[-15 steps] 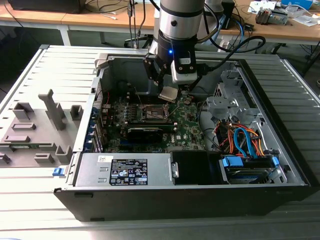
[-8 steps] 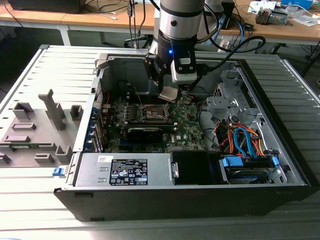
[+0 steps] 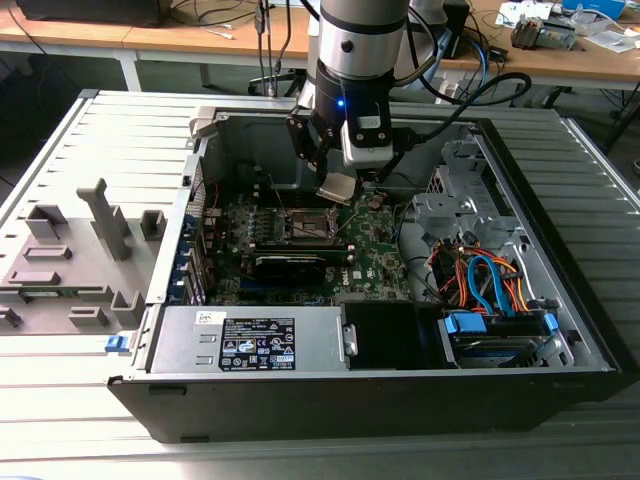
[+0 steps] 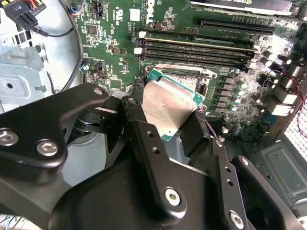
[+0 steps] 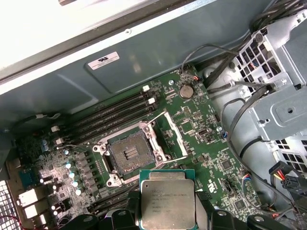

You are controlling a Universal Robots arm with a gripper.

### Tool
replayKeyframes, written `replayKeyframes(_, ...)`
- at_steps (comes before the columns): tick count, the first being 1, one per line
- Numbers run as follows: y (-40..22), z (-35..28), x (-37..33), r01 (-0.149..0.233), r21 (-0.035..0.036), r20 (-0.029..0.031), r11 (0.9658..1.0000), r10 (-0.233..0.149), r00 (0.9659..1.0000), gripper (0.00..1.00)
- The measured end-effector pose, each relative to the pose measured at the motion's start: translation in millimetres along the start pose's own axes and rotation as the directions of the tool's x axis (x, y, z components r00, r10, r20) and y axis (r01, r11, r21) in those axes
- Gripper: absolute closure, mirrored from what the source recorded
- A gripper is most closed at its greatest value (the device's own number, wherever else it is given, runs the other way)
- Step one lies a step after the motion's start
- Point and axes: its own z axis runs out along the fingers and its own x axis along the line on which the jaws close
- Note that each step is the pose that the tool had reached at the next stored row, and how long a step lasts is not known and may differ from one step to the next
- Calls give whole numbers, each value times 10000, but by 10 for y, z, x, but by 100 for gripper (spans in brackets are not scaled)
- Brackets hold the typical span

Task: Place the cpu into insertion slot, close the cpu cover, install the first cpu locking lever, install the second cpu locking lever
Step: 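Place the cpu into insertion slot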

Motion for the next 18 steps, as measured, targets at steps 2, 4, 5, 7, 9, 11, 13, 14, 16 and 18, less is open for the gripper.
replayKeyframes(2, 0, 0, 0, -21, -1, 2, 10000, 21, 10000, 45)
replayKeyframes(4, 0, 0, 0, -35, 0, 3, 10000, 35, 10000, 45)
replayKeyframes(5, 0, 0, 0, -42, -1, 4, 10000, 42, 10000, 45)
replayKeyframes(7, 0, 0, 0, -58, -1, 5, 10000, 58, 10000, 45)
replayKeyframes(9, 0, 0, 0, -83, -1, 7, 10000, 83, 10000, 45)
replayKeyframes(11, 0, 0, 0, -98, -2, 9, 10000, 98, 10000, 45)
replayKeyframes(13, 0, 0, 0, -123, -3, 11, 9999, 123, 9999, 45)
replayKeyframes(14, 0, 0, 0, -131, -2, 11, 9999, 131, 9999, 45)
replayKeyframes(16, 0, 0, 0, -145, -2, 13, 9999, 145, 9999, 45)
replayKeyframes(18, 0, 0, 0, -158, -3, 14, 9999, 158, 9999, 45)
